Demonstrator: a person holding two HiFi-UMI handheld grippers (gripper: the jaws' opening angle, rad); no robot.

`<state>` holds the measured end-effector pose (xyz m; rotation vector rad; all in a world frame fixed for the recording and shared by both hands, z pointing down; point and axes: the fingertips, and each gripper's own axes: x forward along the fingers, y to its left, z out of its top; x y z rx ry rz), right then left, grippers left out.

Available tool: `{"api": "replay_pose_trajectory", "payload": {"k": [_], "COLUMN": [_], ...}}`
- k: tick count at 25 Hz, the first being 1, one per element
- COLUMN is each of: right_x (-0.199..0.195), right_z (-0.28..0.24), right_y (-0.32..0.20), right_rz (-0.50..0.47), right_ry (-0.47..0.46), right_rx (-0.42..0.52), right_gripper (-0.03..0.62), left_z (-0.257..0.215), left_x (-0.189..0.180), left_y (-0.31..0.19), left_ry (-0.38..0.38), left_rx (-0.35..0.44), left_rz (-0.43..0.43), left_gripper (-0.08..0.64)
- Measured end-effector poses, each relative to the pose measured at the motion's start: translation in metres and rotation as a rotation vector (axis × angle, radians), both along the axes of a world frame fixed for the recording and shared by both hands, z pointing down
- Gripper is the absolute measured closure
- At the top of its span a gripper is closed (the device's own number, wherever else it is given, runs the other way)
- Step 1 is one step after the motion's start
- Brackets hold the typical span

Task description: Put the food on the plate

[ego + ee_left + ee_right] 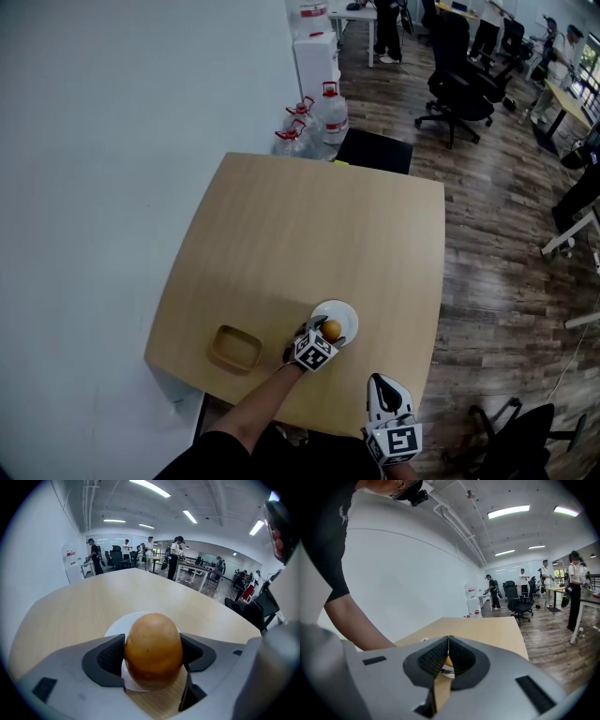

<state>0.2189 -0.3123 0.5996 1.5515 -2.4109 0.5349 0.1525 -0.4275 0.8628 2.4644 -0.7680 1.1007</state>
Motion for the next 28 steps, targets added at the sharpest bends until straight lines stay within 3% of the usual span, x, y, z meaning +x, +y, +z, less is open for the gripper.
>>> {"api": "replay_pose_trajectory", "payload": {"k": [10,15,23,28], "right_x": [0.003,0.003,0.008,-0.011], "right_z": [0.006,0.004,0.0,0.001], "right_y": [0.015,0.018,0.032,0.05], "right_rz": [0.008,0.016,0.058,0.054], "right_ry": [0.015,0.021,0.031,0.024], "right_rx": [-0.014,-0.007,0.007,-0.002], "right_gripper": [0.532,0.532,0.532,0.532], "left_z": [-0.004,-0.018,-0.036,-0.054], "left_x": [-0.009,-0.015,-0.028,-0.041], "left_y": [-0.005,-0.001,0.023,0.039], "left_ry": [-0.003,0.04,0.057,0.114], "left_rx": [0.009,0.023,0.034,0.045], "left_rz": [-0.039,-0.07,-0.003,-0.075], "left_gripper": [0.233,0.233,0.233,0.233]}}
